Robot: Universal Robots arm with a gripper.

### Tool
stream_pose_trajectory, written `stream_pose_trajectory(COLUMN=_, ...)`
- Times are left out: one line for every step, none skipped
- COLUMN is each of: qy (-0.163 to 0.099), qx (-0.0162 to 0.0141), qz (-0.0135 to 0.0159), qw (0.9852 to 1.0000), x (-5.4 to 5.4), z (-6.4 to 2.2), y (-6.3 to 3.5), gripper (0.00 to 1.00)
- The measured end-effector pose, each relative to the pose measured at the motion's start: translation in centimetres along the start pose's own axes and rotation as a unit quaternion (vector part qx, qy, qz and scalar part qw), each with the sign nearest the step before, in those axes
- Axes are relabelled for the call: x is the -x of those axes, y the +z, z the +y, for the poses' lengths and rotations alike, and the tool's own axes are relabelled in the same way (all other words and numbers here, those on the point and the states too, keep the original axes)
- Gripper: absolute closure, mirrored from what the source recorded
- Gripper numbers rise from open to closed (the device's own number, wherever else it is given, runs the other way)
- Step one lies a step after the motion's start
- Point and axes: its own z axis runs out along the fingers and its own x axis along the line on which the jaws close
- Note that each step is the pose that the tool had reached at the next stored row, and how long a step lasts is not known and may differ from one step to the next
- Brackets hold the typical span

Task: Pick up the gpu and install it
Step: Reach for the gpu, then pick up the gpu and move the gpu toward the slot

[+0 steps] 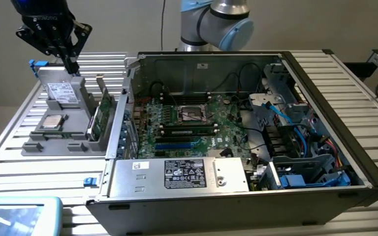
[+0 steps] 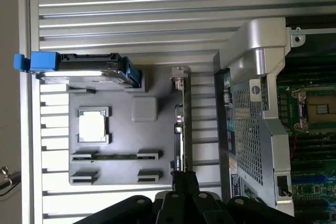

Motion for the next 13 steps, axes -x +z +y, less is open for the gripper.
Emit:
stream_pose_trajectory(qy=0.0, qx=0.0, qz=0.0, qw=1.0, x=0.0, z=0.0, y=0.0, gripper=0.88)
stream_pose_trajectory(qy=0.0, qx=0.0, qz=0.0, qw=1.0, x=0.0, z=0.0, y=0.0, gripper=0.88)
stream_pose_trajectory(qy=0.0, qx=0.0, qz=0.0, qw=1.0, x=-0.01, z=0.0, y=0.0, gripper=0.88)
stream_pose_trajectory(qy=0.0, qx=0.0, qz=0.0, qw=1.0, x=-0.01, z=0.0, y=0.0, gripper=0.88)
stream_pose_trajectory(qy=0.0, qx=0.0, qz=0.0, qw=1.0, x=-0.01, z=0.0, y=0.0, gripper=0.88)
stream_pose_trajectory(qy=0.0, qx=0.0, qz=-0.0001, qw=1.0, x=-0.01, z=0.0, y=0.01, gripper=0.88)
stream_pose_trajectory(qy=0.0, qx=0.0, qz=-0.0002, qw=1.0, x=-0.01, z=0.0, y=0.02, gripper=0.88)
stream_pose_trajectory(qy=0.0, qx=0.0, qz=-0.0004, qw=1.0, x=-0.01, z=-0.01, y=0.07, gripper=0.88)
stream_pose_trajectory(qy=0.0, qx=0.0001, qz=-0.0008, qw=1.0, x=-0.02, z=-0.01, y=0.14, gripper=0.88)
stream_pose_trajectory(qy=0.0, qx=0.0001, qz=-0.0012, qw=1.0, x=-0.02, z=-0.01, y=0.21, gripper=0.88)
stream_pose_trajectory(qy=0.0, qx=0.0001, qz=-0.0013, qw=1.0, x=-0.02, z=-0.01, y=0.27, gripper=0.88)
stream_pose_trajectory(qy=0.0, qx=0.0001, qz=-0.0013, qw=1.0, x=-0.02, z=-0.01, y=0.33, gripper=0.88)
stream_pose_trajectory(qy=0.0, qx=0.0001, qz=-0.0013, qw=1.0, x=-0.02, z=-0.02, y=0.38, gripper=0.88)
